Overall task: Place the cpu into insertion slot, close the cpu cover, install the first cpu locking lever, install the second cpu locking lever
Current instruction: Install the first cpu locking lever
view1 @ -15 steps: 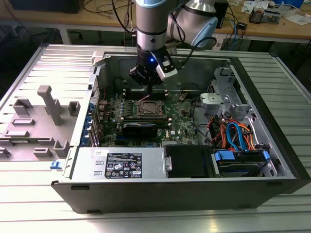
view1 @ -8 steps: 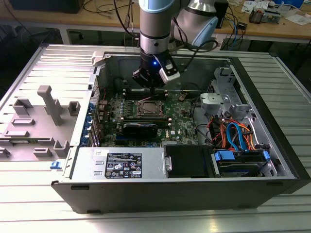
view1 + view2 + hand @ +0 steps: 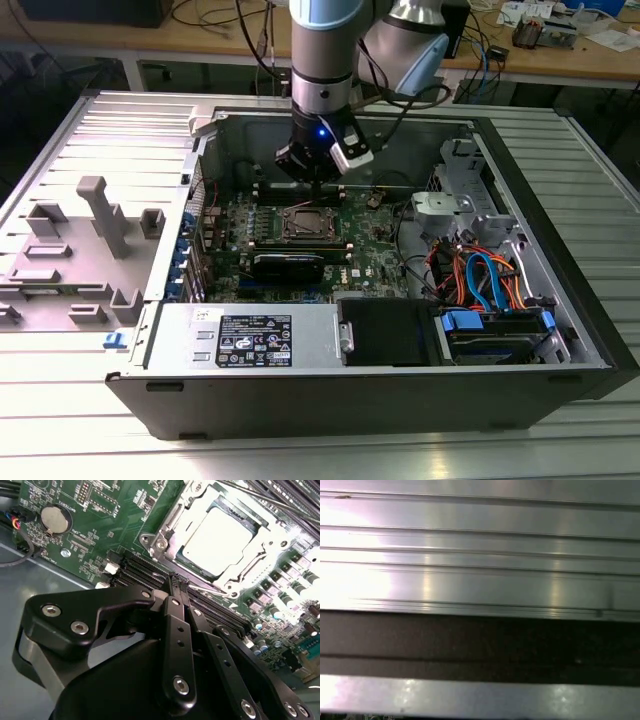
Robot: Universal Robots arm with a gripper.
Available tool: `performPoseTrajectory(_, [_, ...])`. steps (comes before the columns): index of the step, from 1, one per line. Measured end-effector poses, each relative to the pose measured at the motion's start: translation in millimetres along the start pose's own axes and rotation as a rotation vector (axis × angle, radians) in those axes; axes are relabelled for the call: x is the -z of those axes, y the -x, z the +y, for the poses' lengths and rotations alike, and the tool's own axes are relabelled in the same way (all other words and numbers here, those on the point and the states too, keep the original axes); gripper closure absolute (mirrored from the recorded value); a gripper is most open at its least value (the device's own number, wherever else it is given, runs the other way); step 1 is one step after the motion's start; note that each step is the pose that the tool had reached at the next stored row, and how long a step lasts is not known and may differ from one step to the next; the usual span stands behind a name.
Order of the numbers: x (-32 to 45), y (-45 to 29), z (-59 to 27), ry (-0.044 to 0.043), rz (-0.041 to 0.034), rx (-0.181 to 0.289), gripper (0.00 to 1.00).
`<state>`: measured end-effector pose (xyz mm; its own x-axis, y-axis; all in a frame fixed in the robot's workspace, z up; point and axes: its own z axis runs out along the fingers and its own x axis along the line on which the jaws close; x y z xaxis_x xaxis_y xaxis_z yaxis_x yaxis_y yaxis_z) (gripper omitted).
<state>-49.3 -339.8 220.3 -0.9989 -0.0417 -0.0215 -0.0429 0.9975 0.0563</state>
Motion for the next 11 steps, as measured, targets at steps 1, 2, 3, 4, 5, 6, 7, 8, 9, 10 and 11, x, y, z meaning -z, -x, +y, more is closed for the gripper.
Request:
performPoseTrajectory(1, [-0.8,0.8,-0.1,0.0001,-0.0001,0.000,0.89])
performPoseTrajectory(2, [-1.8,1.3,-0.2,0.0001,0.0000,0.000,0.89])
performPoseTrajectory(3, [-2.9,1.3,-0.3,0.0000,0.0000,0.000,0.89])
performPoseTrajectory(4, [-3.9,1.3,-0.3,0.0000,0.0000,0.000,0.89])
performPoseTrajectory(5, [-5.0,1.3,-0.5,0.0001,-0.0001,0.000,0.89])
performPoseTrajectory(6, [-5.7,1.3,-0.5,0.0002,-0.0001,0.000,0.89])
performPoseTrajectory(7, [-6.7,1.3,-0.6,0.0002,-0.0001,0.000,0.89])
performPoseTrajectory(8, [-7.5,1.3,-0.6,0.0002,0.0000,0.000,0.89])
performPoseTrajectory(9, [-8.3,1.3,-0.7,0.0002,-0.0001,0.000,0.89])
performPoseTrajectory(10, [-9.4,1.5,-0.8,0.0002,0.0001,0.000,0.89])
performPoseTrajectory(11, [-10.3,1.6,-0.8,0.0002,0.0000,0.000,0.89])
